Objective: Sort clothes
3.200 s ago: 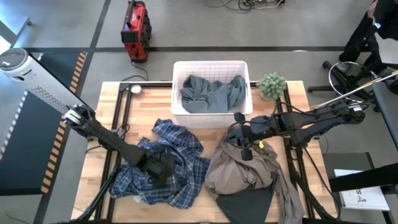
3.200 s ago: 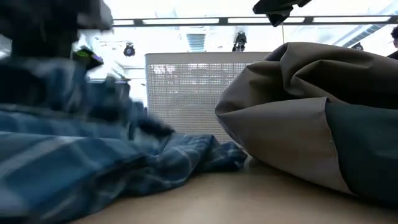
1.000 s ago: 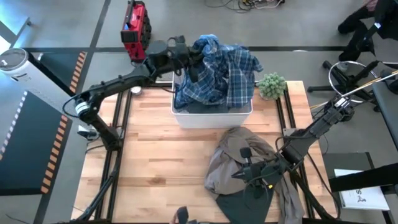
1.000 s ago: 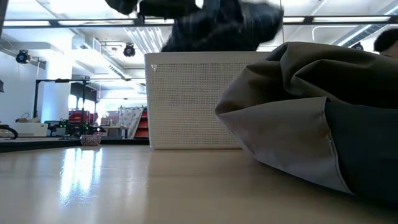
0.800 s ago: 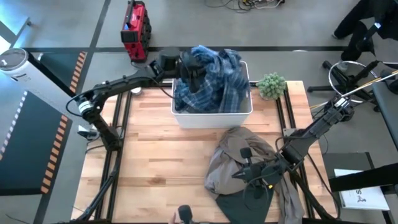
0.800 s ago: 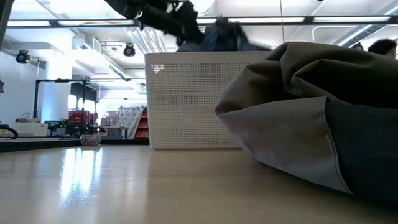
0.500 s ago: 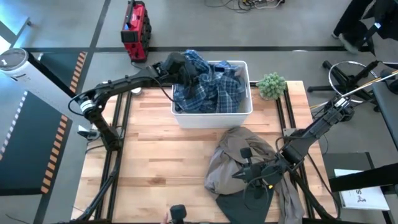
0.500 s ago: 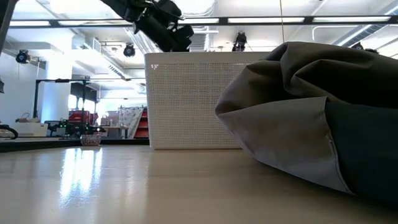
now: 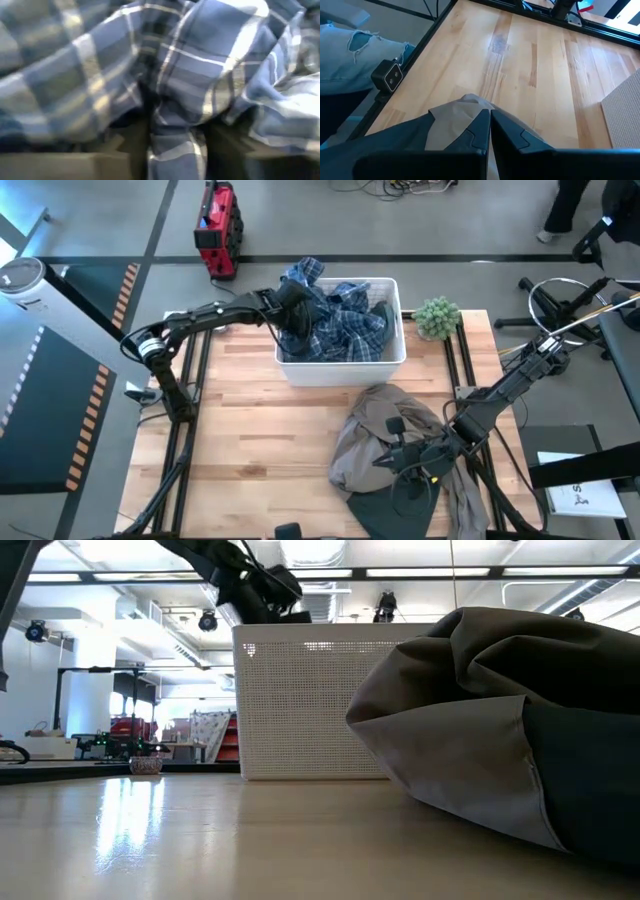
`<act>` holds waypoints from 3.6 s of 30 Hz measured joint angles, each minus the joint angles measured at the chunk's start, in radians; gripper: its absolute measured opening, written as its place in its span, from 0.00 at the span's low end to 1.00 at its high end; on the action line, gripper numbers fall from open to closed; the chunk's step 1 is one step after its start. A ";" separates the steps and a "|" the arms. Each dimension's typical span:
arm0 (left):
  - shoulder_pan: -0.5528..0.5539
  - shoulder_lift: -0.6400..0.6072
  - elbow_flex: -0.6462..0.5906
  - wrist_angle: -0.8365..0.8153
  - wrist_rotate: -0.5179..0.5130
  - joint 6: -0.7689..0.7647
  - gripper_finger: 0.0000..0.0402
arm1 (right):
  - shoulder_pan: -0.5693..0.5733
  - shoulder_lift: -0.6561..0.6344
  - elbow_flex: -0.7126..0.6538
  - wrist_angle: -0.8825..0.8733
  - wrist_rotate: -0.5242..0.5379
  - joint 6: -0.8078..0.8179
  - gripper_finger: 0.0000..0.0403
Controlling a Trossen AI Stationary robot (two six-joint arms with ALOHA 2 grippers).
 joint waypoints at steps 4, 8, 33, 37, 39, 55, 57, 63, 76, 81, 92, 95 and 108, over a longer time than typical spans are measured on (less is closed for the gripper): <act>-0.056 -0.041 0.000 -0.020 -0.032 -0.002 0.60 | 0.000 0.000 0.000 0.000 0.000 0.003 0.00; -0.124 -0.091 -0.001 -0.048 -0.098 0.000 0.75 | 0.000 0.000 0.000 -0.001 0.000 0.004 0.00; -0.119 -0.093 -0.001 0.469 -0.074 -0.056 0.27 | -0.001 0.000 0.009 0.000 0.000 -0.021 0.00; -0.054 -0.004 -0.001 0.402 0.084 -0.081 0.07 | 0.000 0.000 0.010 -0.001 -0.001 -0.012 0.00; -0.040 0.042 -0.003 0.365 0.094 -0.095 0.02 | 0.000 0.000 0.010 -0.007 -0.001 -0.012 0.00; -0.044 0.093 -0.298 0.503 0.118 -0.060 0.00 | 0.000 0.000 0.009 -0.008 -0.001 0.000 0.00; -0.044 0.072 -0.321 0.506 0.119 -0.055 0.00 | 0.000 0.000 0.009 -0.007 -0.001 0.001 0.00; -0.044 -0.082 -0.354 0.361 0.099 0.000 0.00 | 0.000 0.000 0.008 -0.005 -0.001 0.014 0.00; -0.040 -0.545 -0.348 0.310 -0.156 -0.067 0.05 | 0.000 0.000 0.008 -0.001 -0.001 -0.007 0.00; 0.012 -0.608 -0.346 0.309 -0.257 -0.084 0.20 | -0.001 0.000 0.008 0.000 -0.001 -0.031 0.00; 0.222 -0.448 -0.345 0.355 -0.248 -0.122 0.54 | -0.003 0.000 0.008 0.016 0.000 -0.047 0.00; 0.253 -0.401 -0.345 0.417 -0.241 -0.123 0.59 | -0.003 0.000 0.008 0.017 -0.001 -0.057 0.00; 0.241 -0.378 -0.345 0.429 -0.162 -0.084 0.16 | -0.003 0.000 0.009 0.019 -0.001 -0.041 0.00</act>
